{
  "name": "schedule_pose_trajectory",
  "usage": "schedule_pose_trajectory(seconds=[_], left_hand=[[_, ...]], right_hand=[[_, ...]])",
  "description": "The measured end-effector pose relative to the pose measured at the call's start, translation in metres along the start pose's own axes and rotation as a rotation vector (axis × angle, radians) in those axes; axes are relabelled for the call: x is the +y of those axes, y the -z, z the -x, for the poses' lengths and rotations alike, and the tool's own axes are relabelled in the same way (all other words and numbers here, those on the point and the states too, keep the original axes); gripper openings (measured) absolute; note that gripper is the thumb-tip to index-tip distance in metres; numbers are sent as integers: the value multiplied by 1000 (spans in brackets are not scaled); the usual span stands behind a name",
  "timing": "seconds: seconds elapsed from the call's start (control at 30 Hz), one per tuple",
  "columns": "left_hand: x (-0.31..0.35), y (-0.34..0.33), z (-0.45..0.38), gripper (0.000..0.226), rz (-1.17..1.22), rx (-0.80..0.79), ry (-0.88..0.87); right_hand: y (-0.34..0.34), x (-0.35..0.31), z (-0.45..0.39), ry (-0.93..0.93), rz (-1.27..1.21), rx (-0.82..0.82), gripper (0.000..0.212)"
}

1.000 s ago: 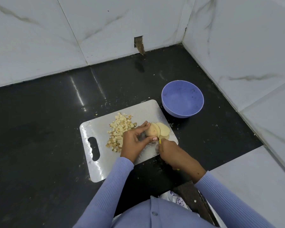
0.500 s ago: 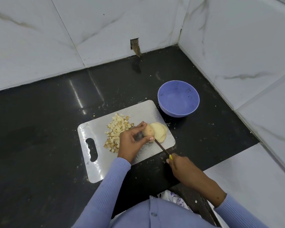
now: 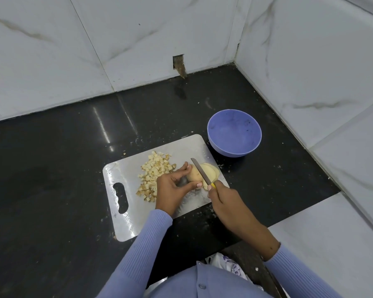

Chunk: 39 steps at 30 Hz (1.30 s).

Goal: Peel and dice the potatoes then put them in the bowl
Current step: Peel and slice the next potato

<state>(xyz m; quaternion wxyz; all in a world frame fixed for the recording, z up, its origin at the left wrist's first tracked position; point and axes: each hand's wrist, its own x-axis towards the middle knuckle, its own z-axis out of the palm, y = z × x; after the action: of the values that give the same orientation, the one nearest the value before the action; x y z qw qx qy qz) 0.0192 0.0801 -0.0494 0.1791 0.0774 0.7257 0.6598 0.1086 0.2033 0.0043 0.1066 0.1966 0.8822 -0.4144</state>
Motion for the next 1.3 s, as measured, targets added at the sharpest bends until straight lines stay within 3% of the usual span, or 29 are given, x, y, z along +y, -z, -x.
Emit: schedule_pose_trajectory(seconds=[0.67, 1.0, 1.13, 1.3], left_hand=[[-4, 2, -3, 55, -8, -36, -17], [-6, 4, -6, 54, -12, -72, -5], [-5, 5, -6, 53, 7, -74, 18], [-4, 5, -4, 53, 36, -77, 27]], right_hand=[[-6, -11, -21, -41, 194, -74, 26], [-9, -6, -15, -101, 242, -168, 17], [-12, -14, -27, -119, 284, -205, 2], [-18, -13, -27, -120, 301, -179, 13]])
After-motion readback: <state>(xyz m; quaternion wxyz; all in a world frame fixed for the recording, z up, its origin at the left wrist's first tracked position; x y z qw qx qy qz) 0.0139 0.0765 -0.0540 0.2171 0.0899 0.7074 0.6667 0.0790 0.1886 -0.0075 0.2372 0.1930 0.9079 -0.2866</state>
